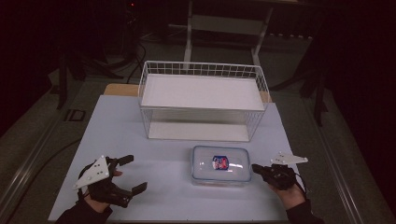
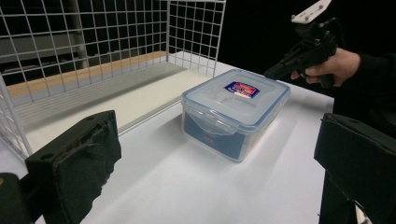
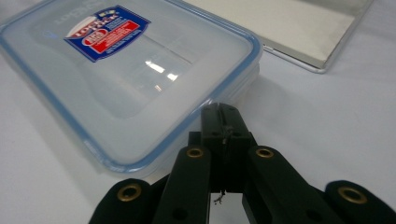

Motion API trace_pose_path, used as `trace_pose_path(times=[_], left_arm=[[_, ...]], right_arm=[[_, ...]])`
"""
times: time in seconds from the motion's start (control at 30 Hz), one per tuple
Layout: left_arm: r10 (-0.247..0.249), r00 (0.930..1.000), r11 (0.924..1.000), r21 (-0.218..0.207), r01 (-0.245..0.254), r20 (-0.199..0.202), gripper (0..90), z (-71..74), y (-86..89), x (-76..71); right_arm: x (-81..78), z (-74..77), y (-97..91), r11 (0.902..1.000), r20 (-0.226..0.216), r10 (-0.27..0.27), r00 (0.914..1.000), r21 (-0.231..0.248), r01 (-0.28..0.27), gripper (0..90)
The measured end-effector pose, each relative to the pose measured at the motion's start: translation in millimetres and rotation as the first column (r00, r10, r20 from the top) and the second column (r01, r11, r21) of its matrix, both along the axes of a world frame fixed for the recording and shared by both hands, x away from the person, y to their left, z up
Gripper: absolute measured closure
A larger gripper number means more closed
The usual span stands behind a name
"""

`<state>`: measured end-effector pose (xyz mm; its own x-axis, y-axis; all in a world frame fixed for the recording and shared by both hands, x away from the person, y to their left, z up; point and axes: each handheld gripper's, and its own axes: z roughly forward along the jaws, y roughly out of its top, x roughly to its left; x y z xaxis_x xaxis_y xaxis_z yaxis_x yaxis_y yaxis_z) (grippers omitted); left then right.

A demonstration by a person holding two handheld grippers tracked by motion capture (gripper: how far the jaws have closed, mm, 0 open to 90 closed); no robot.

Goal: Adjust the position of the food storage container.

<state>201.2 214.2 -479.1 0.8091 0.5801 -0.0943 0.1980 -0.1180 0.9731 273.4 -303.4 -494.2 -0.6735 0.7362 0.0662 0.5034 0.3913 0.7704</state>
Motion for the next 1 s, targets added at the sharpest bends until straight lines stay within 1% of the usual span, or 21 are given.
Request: trace_pose_path(times=[0.1,0.17,0.23,0.3,0.4,0.63,0.8,1.0], left_arm=[[-0.002,1.0000,1.0000,0.003,0.002,0.000,0.3,-0.4,-0.6,0.1],[-0.002,1.0000,1.0000,0.004,0.002,-0.001,0.3,-0.5,-0.6,0.4],[-0.003,1.0000,1.0000,0.001,0.003,-0.002,0.3,-0.7,-0.7,0.6],[-0.005,1.0000,1.0000,0.002,0.005,-0.003,0.3,-0.7,-1.2,0.5],[-0.005,1.0000,1.0000,0.005,0.005,-0.004,0.3,-0.7,-1.8,0.3],[-0.006,1.0000,1.0000,0.002,0.006,-0.007,0.3,-1.6,-2.0,0.8],[-0.007,0.9999,1.0000,0.005,0.007,-0.009,0.3,-2.1,-2.5,0.7],[-0.008,0.9999,0.9999,0.007,0.008,-0.014,0.3,-3.1,-2.4,1.4]], right_arm=[[4.1,-1.8,2.8,1.0000,0.000,-0.004,1.0000,-0.002,0.004,90.0],[6.1,-0.6,2.6,0.9999,-0.004,-0.005,1.0000,0.015,0.005,90.0],[7.0,0.1,4.6,1.0000,0.005,-0.006,1.0000,0.003,0.006,90.0],[8.3,0.1,7.1,1.0000,0.003,-0.001,1.0000,0.006,0.001,90.0],[10.6,-0.3,13.0,0.9999,0.003,0.012,0.9999,0.011,-0.012,90.0],[15.9,-0.3,29.6,0.9990,0.005,0.043,0.9991,0.006,-0.043,90.0],[20.6,-0.1,44.1,0.9968,0.007,0.079,0.9968,0.001,-0.079,90.0],[22.7,-0.4,54.1,0.9947,0.002,0.102,0.9948,0.008,-0.102,90.0]])
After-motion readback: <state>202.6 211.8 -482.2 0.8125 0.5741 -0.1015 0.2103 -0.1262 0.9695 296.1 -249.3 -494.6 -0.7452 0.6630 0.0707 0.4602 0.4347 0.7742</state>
